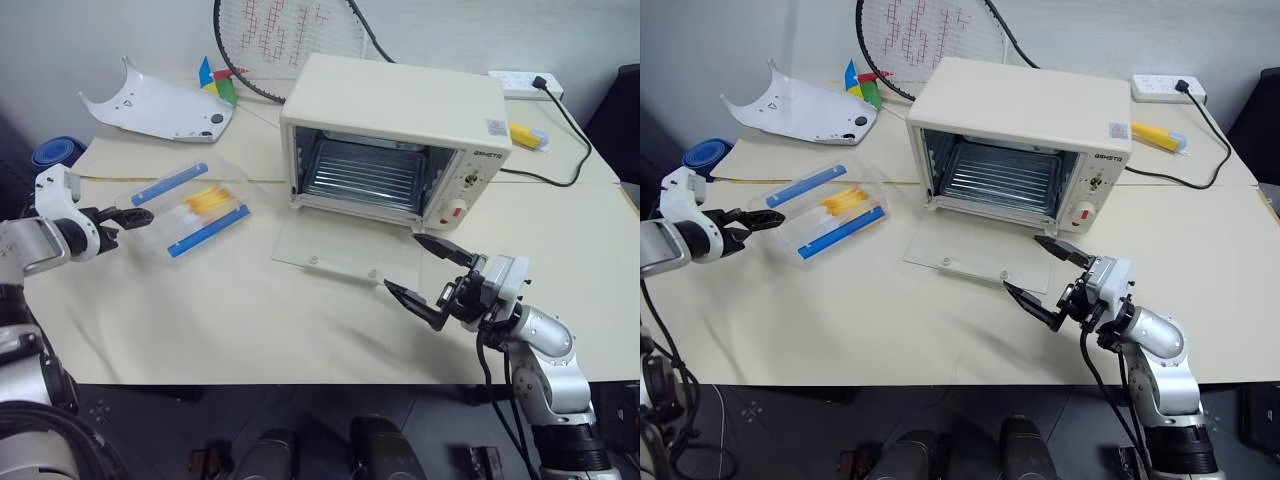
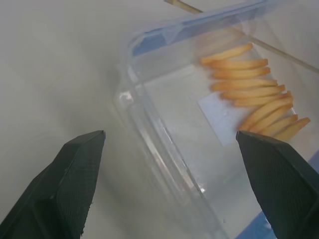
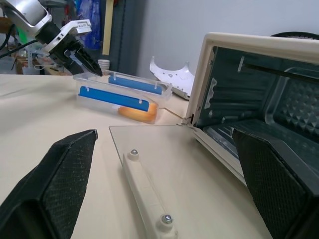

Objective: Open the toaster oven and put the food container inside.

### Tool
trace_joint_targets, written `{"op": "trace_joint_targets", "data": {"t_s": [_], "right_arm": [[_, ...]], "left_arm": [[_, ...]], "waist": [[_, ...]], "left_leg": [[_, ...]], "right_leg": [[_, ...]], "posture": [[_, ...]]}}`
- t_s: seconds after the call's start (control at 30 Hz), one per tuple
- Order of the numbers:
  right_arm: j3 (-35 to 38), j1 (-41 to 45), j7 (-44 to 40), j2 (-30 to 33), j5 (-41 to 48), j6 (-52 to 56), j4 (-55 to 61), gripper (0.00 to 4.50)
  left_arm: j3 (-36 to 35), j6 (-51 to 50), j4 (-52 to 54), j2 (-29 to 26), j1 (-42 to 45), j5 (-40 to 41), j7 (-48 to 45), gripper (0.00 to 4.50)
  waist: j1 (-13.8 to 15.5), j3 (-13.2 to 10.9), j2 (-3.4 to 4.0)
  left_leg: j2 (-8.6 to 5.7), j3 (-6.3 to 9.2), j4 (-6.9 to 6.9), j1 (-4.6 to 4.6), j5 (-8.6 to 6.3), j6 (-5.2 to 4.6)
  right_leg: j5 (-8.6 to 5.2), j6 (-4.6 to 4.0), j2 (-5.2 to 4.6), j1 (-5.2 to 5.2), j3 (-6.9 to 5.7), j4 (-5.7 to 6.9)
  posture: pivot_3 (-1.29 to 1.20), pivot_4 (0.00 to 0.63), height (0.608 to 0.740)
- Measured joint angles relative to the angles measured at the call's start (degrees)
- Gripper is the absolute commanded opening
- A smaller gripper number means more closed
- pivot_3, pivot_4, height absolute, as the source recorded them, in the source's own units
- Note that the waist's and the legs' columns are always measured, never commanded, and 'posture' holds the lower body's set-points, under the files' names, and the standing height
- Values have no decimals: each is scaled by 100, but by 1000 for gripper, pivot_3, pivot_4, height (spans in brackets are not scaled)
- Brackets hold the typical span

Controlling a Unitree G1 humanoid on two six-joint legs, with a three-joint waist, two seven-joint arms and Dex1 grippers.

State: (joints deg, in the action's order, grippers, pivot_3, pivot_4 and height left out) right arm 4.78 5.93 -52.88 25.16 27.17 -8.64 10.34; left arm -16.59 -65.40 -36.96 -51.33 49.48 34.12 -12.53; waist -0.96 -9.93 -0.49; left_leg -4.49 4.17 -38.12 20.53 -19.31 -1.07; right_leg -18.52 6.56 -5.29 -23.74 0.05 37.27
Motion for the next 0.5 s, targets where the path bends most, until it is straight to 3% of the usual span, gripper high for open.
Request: {"op": "trace_joint_targets", "data": {"t_s": [0.17,0.5], "right_arm": [[1,-82,138,-22,-70,-3,205,4500],[21,-103,246,-18,-155,-130,269,4500]], "left_arm": [[586,523,-926,24,268,-777,-500,3237],[600,1024,-1487,94,767,-1326,-964,447]], "waist": [[-25,0,-1],[-23,0,-4]], "left_leg": [[1,0,-2,0,0,1],[0,0,-4,1,0,1]], "right_leg": [[0,0,0,-1,3,8],[0,0,-2,-3,4,15]], "posture": [[0,150,740],[0,150,740]]}}
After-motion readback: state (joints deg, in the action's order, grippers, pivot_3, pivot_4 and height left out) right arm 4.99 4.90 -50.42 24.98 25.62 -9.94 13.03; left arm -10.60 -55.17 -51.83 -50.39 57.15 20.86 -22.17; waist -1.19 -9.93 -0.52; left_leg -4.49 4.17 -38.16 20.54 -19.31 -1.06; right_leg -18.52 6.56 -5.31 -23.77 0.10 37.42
